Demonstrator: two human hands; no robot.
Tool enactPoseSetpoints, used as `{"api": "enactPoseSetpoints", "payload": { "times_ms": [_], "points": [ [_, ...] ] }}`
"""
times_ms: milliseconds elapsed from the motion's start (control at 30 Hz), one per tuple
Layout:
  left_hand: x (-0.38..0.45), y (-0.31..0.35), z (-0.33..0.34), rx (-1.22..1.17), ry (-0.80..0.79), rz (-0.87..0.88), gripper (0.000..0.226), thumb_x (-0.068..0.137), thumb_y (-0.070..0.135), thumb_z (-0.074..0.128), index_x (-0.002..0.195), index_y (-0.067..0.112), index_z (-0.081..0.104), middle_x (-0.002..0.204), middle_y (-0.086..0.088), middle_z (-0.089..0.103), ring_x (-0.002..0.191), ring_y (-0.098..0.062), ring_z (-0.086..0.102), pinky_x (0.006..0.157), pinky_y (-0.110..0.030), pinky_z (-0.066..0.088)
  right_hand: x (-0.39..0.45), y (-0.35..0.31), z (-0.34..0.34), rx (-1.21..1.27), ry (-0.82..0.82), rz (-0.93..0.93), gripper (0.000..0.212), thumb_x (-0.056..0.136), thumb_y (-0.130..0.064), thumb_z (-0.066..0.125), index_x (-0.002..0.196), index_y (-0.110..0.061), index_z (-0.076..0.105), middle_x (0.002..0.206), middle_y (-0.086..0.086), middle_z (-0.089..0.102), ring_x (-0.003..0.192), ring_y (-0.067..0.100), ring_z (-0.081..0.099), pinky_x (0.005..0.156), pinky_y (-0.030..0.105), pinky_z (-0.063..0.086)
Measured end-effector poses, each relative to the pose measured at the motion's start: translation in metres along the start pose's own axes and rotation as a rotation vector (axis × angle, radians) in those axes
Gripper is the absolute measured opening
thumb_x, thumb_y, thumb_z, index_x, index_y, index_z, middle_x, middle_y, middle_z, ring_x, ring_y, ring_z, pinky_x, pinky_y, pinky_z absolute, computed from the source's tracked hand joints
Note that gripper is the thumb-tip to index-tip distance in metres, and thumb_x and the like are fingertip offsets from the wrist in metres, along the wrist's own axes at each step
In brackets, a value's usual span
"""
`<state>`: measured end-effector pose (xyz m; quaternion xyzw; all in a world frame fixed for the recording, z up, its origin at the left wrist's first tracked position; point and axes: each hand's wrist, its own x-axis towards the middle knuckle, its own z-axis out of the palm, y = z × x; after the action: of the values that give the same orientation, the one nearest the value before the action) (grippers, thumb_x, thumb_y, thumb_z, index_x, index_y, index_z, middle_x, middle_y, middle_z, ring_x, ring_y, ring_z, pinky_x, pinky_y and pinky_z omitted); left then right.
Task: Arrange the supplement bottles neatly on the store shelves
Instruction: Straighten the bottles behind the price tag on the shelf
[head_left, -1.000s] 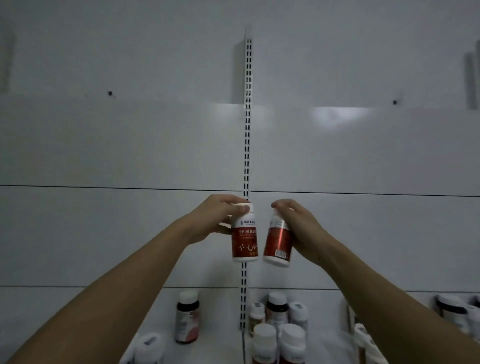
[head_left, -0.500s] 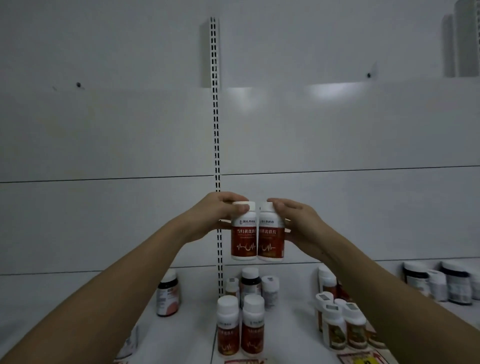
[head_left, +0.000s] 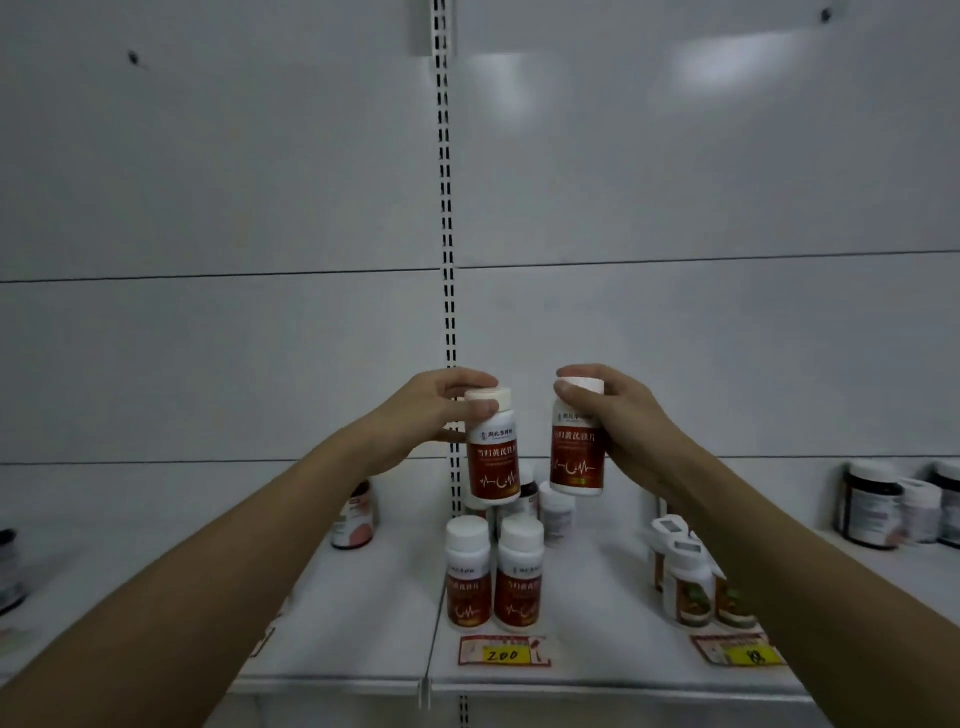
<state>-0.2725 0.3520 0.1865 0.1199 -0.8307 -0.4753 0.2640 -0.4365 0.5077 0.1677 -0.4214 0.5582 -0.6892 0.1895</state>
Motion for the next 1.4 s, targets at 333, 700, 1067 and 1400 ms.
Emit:
{"api": "enactPoseSetpoints", "payload": {
  "times_ms": [333,700,1067,1400],
  "points": [
    [0.015,-0.048,-0.031,-0.054,0.092,0.016,0.037,0.090,0.013,0.065,0.126,0.016,0.060,0.119,0.001,0.066,0.101,-0.009,0.066,0.070,-0.017,0.056,0.025,0.038,-0.022,-0.304,-0.084,0.071,0.036,0.089,-0.008,0.066,0.123,-0.017,0.061,0.116,0.000,0.065,0.102,0.013,0.063,0.074,0.022,0.051],
    [0.027,-0.082,-0.031,-0.090,0.044,-0.011,0.036,0.089,0.012,0.066,0.124,0.019,0.061,0.123,0.001,0.065,0.109,-0.014,0.064,0.083,-0.027,0.058,0.037,0.061,-0.019,-0.601,-0.186,0.129,0.031,0.088,-0.010,0.067,0.116,-0.021,0.063,0.116,-0.002,0.063,0.107,0.018,0.061,0.085,0.029,0.053],
    [0.036,-0.113,-0.028,0.037,-0.043,-0.100,0.040,0.085,0.008,0.070,0.124,0.016,0.063,0.119,-0.001,0.066,0.106,-0.016,0.065,0.082,-0.023,0.056,0.060,0.052,0.005,-0.650,-0.235,0.125,0.034,0.087,-0.008,0.067,0.118,-0.019,0.060,0.116,0.000,0.062,0.102,0.018,0.062,0.077,0.025,0.053],
    [0.044,-0.132,-0.008,0.115,-0.203,-0.183,0.044,0.086,0.002,0.067,0.127,0.016,0.060,0.120,-0.002,0.063,0.108,-0.020,0.063,0.095,-0.035,0.054,0.066,0.062,0.012,-0.738,-0.294,0.183,0.031,0.084,-0.006,0.068,0.111,-0.020,0.064,0.109,0.001,0.068,0.097,0.019,0.065,0.081,0.029,0.057]
  ]
}}
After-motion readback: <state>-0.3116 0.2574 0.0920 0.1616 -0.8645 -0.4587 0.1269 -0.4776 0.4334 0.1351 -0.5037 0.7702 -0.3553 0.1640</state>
